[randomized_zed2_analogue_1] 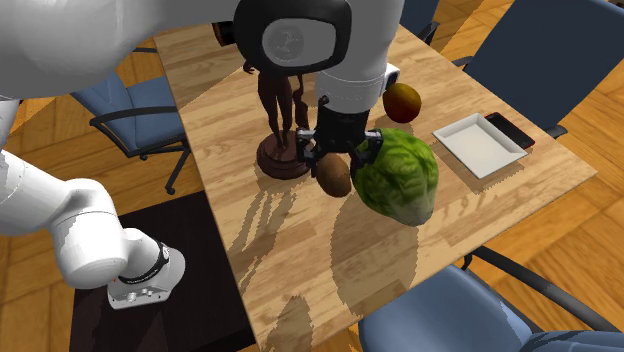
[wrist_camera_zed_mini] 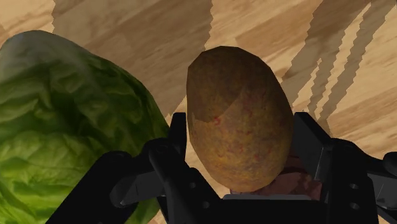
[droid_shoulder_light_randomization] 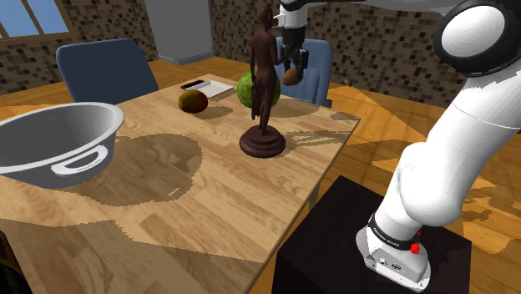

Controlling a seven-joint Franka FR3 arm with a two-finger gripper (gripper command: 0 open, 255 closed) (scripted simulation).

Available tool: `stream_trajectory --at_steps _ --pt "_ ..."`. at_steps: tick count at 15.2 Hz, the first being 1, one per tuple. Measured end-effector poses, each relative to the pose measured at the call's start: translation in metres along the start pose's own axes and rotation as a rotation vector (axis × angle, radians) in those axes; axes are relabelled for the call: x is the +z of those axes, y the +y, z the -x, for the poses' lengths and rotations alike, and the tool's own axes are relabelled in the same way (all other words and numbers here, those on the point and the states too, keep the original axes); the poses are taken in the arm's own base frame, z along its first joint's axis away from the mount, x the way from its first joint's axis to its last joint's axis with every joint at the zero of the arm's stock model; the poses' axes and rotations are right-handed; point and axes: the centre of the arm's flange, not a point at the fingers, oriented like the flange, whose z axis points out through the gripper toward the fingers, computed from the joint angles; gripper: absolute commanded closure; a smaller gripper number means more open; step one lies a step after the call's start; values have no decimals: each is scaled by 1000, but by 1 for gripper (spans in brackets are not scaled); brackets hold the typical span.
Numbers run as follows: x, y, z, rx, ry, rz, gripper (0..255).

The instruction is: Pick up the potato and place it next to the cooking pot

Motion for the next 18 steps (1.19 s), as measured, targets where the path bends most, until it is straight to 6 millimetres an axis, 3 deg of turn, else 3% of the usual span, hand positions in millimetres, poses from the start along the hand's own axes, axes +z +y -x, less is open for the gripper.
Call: stream_trajectory --at_steps 10,18 --pt "-45 -5 0 0 0 0 255" --pt "-54 -45 -92 -2 0 -1 255"
